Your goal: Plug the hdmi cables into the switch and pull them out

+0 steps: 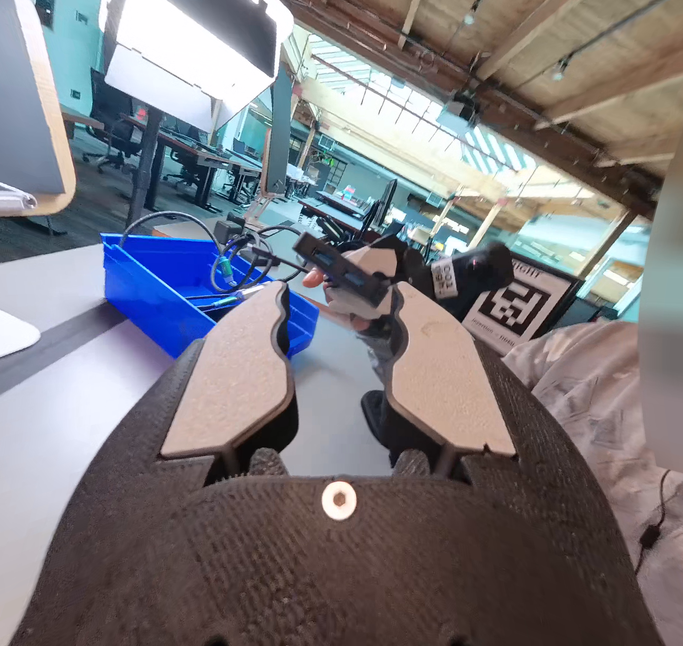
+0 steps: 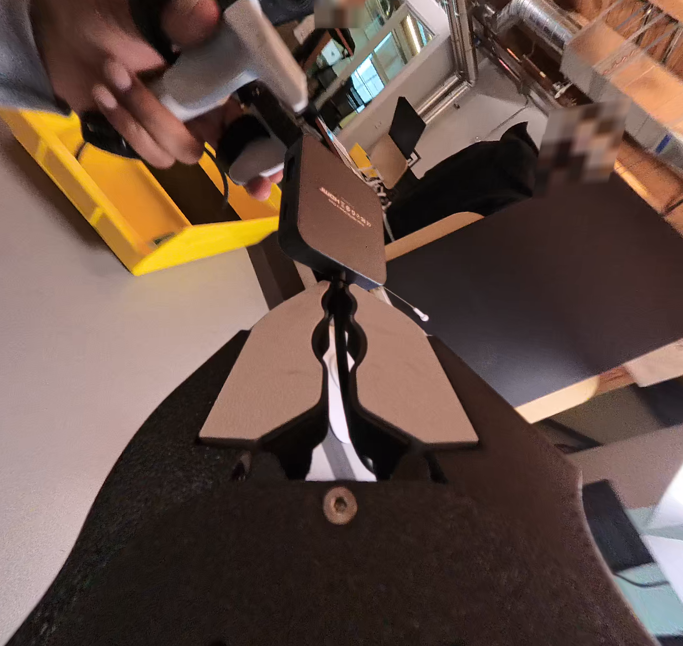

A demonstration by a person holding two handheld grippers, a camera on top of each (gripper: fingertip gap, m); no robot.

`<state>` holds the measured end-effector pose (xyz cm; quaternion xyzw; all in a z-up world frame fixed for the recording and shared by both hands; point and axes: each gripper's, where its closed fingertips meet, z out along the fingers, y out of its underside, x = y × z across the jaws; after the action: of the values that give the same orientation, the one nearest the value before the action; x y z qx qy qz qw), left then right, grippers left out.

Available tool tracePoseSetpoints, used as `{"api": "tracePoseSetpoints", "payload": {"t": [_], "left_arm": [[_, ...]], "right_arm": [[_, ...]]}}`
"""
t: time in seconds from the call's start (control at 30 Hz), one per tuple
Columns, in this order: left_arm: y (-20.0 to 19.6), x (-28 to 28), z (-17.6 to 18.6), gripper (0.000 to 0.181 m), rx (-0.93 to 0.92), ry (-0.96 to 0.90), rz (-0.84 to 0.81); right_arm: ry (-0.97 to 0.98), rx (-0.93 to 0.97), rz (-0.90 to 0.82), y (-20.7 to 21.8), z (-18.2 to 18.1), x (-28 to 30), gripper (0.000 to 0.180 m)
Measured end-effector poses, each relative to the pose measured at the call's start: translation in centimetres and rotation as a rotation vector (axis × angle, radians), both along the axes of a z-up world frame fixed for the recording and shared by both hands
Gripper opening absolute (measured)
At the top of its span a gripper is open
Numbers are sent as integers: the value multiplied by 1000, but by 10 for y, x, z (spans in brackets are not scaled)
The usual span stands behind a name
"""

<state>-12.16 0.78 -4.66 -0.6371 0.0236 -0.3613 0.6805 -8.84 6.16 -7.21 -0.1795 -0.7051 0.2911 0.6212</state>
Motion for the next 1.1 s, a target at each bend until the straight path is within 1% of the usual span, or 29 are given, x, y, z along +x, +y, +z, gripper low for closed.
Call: {"api": "tracePoseSetpoints", "payload": {"t": [0.03, 0.07, 0.17, 0.23, 0.33, 0.4, 0.47, 0.57, 0.63, 0.7, 0.73, 0.83, 0.87, 0.93, 1.0, 1.03, 1.1], "left_arm": [[4, -1, -3, 49, -23, -38, 2], [9, -1, -8, 49, -54, -65, -8], [27, 1, -34, 45, -170, -112, -20], [29, 0, -40, 32, -178, -156, -51], [30, -2, -43, 27, -184, -134, -30], [29, -5, -43, 26, -182, -63, 17], [24, -11, -35, 27, -137, 11, 71], [9, -12, -18, 36, -32, 156, 106], [3, -7, -15, 44, 3, 296, 135], [3, 0, -22, 50, -3, 459, 160], [5, 4, -27, 53, -12, 542, 167], [8, 34, -49, 55, -42, 745, 65], [10, 40, -56, 54, -57, 796, 51], [16, 46, -62, 44, -64, 865, 62], [18, 53, -64, 33, -44, 903, 52], [17, 56, -65, 24, -35, 914, 34], [17, 58, -63, 20, -16, 900, 26]], "right_arm": [[-3, 44, -8, -1, -5, -2, 2], [-13, 74, -6, -4, -11, -4, 3], [-46, 103, 3, -8, -27, -11, 3], [-61, 110, -9, -4, -34, -14, 3], [-81, 61, 7, -2, -36, -14, 3], [-97, 34, 11, 1, -37, -13, 3], [-129, -43, 30, 6, -36, -10, 3], [-223, -266, 97, 14, -33, -2, 4], [-374, -435, 202, 7, -38, 8, 2], [-553, -564, 318, -7, -45, 22, 2], [-609, -600, 349, -11, -47, 26, 2], [-723, -678, 421, -23, -53, 33, 3], [-758, -694, 452, -27, -55, 36, 3], [-806, -700, 487, -33, -60, 40, 2], [-842, -683, 472, -35, -68, 41, 2], [-842, -681, 458, -33, -70, 40, 2], [-807, -702, 447, -29, -66, 36, 3]]}}
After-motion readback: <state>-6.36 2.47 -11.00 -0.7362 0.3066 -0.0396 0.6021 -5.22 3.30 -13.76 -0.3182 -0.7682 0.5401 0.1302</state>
